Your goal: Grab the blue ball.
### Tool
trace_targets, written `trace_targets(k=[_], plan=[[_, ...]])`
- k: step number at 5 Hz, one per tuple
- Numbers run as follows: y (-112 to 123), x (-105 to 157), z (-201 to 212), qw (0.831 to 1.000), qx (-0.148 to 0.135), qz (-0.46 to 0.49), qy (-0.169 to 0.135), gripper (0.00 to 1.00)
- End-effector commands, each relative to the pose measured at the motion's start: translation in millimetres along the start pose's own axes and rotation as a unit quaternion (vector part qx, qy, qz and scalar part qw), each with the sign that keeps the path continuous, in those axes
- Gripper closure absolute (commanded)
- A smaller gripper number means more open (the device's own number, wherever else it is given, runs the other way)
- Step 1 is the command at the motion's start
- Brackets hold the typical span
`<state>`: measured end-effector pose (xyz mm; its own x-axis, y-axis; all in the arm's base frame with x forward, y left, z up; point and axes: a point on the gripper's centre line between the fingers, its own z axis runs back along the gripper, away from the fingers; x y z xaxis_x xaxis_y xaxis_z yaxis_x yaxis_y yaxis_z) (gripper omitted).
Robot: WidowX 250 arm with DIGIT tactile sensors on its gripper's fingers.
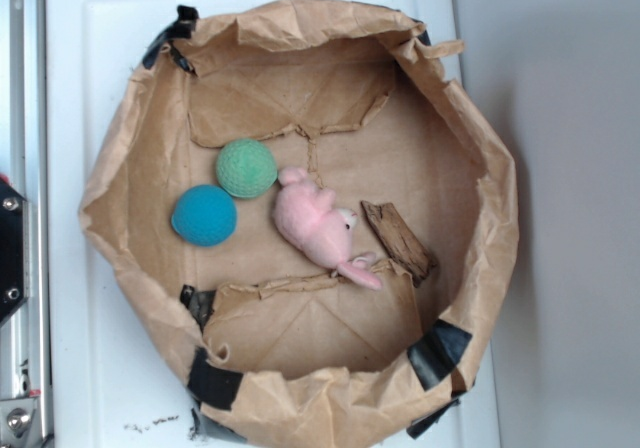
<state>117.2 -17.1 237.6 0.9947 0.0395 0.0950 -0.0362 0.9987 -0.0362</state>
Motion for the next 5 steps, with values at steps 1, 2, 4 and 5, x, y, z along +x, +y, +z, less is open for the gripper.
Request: trace_targets(k=[1, 2, 4, 5], plan=[[0, 0, 0, 1.0, 0.0, 0.0, 0.0, 0.0], [3, 38, -31, 1.0, 0.014, 0.021, -0.003, 0.0], [17, 94, -63, 0.999, 0.011, 0.043, -0.004, 0.0], [27, 111, -83, 0.996, 0.007, 0.093, -0.002, 0.0]])
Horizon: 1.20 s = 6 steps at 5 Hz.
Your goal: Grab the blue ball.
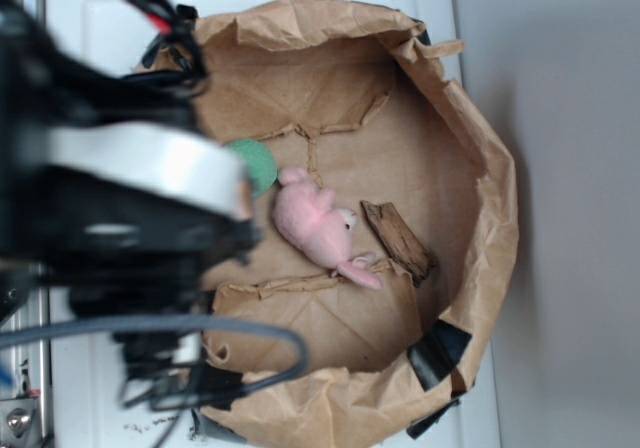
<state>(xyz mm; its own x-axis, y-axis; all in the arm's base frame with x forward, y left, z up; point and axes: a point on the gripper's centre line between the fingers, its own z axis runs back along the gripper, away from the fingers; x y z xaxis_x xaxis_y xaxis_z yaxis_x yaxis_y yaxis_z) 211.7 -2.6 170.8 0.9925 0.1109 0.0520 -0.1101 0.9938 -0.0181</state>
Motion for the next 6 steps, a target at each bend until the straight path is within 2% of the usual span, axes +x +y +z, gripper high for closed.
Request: trace_targets(k=[1, 2, 5, 6], plan=[[20, 18, -24, 0.995, -0.015, 0.096, -0.022, 0.0], [20, 7, -27, 0.996, -0.012, 0.072, -0.044, 0.0], [20, 7, -27, 0.996, -0.012, 0.072, -0.044, 0.0], [20, 7, -50, 0.996, -0.011, 0.068, -0.048, 0.0]])
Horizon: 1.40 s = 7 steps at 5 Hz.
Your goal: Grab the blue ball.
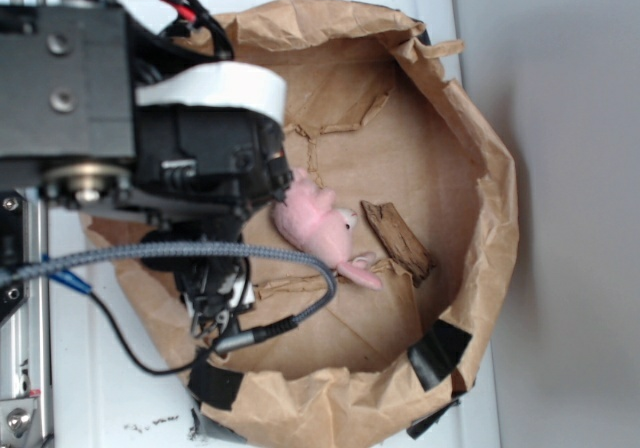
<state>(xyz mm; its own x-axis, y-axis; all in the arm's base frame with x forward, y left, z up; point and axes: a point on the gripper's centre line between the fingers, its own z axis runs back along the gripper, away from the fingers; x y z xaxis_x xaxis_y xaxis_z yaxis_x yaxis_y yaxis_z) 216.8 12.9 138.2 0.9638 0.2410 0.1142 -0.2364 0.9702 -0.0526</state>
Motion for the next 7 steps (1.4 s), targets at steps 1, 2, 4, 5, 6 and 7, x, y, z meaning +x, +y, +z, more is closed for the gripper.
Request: trace_targets(k=[1, 2, 4, 5, 6, 7], plan=[[6, 7, -47, 1.0, 0.015, 0.019, -0.015, 0.0], [13, 12, -60, 0.999, 0.016, 0.03, -0.014, 0.0], [19, 7, -84, 0.999, 0.029, 0.016, -0.022, 0.0], [21, 1, -95, 0.999, 0.048, -0.005, -0.016, 0.0], [25, -3, -98, 0.998, 0.053, -0.019, -0.015, 0.0], [35, -9, -89, 0.996, 0.083, -0.01, 0.028, 0.0]])
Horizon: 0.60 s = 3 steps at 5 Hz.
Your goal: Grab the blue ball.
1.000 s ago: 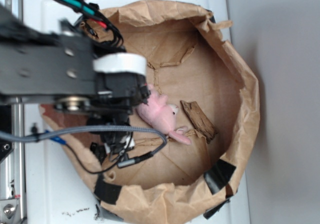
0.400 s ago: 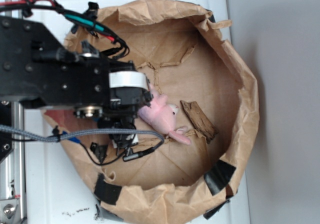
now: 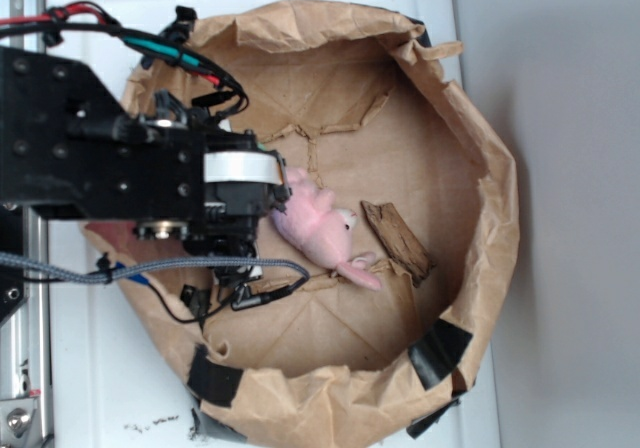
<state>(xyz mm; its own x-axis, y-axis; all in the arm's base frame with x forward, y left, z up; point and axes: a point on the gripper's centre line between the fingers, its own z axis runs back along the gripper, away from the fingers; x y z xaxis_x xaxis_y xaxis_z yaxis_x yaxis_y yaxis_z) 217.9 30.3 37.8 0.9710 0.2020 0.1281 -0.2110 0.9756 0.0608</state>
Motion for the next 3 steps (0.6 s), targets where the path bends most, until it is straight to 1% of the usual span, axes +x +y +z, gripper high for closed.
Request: trace_targets(k=[1, 2, 3], plan=[[14.4, -3.7, 10.5, 0.995, 0.051, 0.021, 0.081, 0.0], [8.7, -3.1, 3.9, 0.994, 0.066, 0.02, 0.087, 0.0], [7.8, -0.6, 5.2, 0.993, 0.07, 0.022, 0.095, 0.0]])
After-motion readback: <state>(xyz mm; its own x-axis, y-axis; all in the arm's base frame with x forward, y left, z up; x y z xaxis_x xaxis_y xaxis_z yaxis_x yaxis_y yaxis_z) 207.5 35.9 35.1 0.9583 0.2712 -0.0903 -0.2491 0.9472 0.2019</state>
